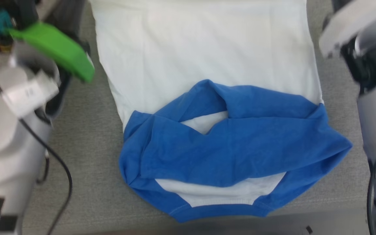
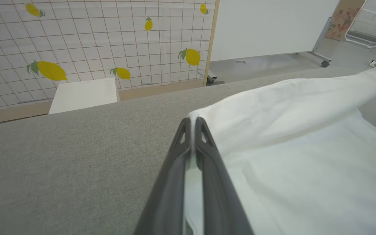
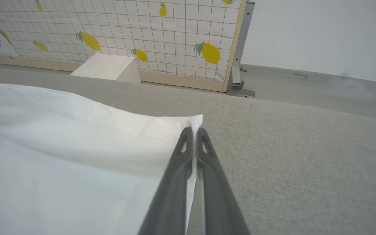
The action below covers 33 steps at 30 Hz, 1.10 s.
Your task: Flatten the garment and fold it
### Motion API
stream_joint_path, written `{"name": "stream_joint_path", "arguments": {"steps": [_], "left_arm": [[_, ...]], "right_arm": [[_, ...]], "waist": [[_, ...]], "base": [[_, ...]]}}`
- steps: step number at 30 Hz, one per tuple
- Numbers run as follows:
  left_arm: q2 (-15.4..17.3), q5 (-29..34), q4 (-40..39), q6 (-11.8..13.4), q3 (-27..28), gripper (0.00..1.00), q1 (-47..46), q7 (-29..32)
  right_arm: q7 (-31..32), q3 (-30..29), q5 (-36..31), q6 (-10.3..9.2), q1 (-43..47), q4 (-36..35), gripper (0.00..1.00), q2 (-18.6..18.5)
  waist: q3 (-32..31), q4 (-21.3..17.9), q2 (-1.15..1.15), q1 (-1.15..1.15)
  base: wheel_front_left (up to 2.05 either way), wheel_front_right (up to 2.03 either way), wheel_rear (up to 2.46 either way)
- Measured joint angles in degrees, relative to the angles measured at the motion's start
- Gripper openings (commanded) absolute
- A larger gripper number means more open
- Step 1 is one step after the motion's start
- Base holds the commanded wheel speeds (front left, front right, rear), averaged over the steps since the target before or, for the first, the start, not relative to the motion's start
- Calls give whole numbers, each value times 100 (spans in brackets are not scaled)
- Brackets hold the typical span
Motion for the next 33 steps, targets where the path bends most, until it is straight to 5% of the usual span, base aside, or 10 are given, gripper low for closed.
{"name": "stream_joint_path", "arguments": {"steps": [8,17,25,33], "left_arm": [[216,-393,-958,63,-108,0,2085,-573],[176,-491,-1521,365,-386,0,3813,-838],[20,-571,-1362,396,-688,0,4340,-886],[-45,-505,-642,294,-1000,0,4409,-927]], "right_arm": [[313,-89,438,0,1978,-1347,0,-420],[1190,-762,394,0,3996,-2677,0,-343],[1681,-1195,182,0,5083,-3118,0,-7],[1811,-1146,-90,0,5615,-2841,0,309]], "waist": [[-857,119,0,0],[-1646,276,0,-1],[-1903,475,0,0],[-1972,491,0,-1]], "base": [[0,0,0],[0,0,0],[0,0,0],[0,0,0]]}}
